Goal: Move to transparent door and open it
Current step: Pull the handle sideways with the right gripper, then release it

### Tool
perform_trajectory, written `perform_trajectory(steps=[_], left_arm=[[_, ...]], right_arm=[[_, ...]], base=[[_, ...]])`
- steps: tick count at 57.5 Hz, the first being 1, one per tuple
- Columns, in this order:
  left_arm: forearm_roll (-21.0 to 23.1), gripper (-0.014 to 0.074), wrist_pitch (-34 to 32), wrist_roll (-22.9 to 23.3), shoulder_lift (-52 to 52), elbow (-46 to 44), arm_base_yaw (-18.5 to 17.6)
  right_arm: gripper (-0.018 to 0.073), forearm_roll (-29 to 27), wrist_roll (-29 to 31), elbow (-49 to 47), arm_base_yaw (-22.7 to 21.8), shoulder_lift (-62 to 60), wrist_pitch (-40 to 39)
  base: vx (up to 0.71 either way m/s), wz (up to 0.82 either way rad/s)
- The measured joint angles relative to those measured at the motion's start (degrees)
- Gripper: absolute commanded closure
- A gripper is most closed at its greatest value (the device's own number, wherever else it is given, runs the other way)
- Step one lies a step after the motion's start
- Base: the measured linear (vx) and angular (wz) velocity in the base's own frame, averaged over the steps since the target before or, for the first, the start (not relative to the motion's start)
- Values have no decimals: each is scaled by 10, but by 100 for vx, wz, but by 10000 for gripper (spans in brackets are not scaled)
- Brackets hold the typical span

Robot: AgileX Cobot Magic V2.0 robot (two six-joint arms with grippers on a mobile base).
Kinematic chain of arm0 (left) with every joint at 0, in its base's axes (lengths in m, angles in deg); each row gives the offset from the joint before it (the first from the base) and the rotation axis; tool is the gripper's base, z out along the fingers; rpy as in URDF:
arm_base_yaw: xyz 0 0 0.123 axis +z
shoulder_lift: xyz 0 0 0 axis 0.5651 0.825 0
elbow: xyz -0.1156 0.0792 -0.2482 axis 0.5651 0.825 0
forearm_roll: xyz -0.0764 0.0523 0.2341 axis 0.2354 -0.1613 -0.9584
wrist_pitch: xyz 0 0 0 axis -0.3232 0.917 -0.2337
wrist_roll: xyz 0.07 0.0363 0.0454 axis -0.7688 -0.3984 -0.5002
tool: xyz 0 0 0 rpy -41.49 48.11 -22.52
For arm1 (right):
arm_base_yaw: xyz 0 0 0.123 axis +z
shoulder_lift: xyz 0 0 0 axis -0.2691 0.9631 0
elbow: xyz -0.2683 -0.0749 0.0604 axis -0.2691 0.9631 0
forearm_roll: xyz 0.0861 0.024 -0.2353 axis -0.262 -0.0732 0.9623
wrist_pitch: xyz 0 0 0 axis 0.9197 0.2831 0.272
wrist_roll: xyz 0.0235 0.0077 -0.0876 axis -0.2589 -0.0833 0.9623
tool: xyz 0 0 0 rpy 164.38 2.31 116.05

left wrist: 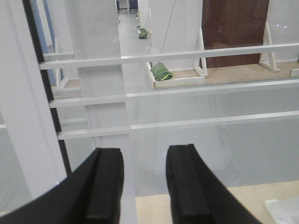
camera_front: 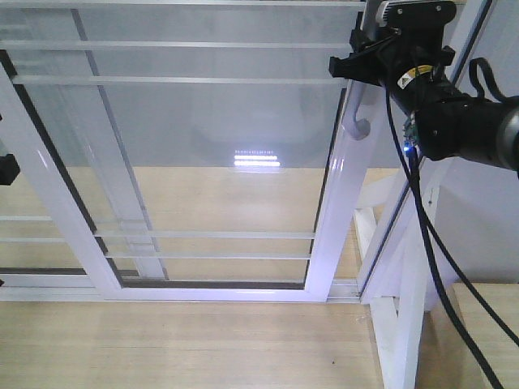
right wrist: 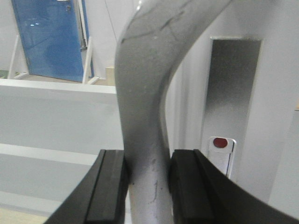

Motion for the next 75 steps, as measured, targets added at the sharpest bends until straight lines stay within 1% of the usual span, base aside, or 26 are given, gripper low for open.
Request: perform_trajectory(steps=[13, 21, 25, 38, 46, 55, 63, 69, 75], left_arm=[[0, 216, 0, 0, 0, 0, 0], [0, 216, 0, 0, 0, 0, 0], [0, 216, 0, 0, 0, 0, 0], [0, 216, 0, 0, 0, 0, 0], [0, 216, 0, 1, 0, 0, 0], [0, 216, 0, 1, 0, 0, 0], [-1, 216, 0, 1, 0, 0, 0], [-2, 216, 0, 0, 0, 0, 0], [-2, 216, 0, 0, 0, 0, 0]], right_arm=[[329, -3, -2, 1, 29, -2, -6], [319, 27, -4, 2, 64, -10, -13], [312, 32, -4, 2, 78, -10, -13], [310, 31, -5, 2, 105, -10, -13], [305, 32, -5, 2, 116, -12, 8], [305, 31, -4, 4, 116, -54, 89], [305, 32, 24, 4, 100, -132, 209], [305, 32, 42, 4, 68, -191, 304], [305, 32, 46, 4, 8, -240, 395]], base=[[0, 0], [0, 0], [0, 0], [0, 0], [0, 0], [0, 0], [0, 0], [0, 0], [0, 0]])
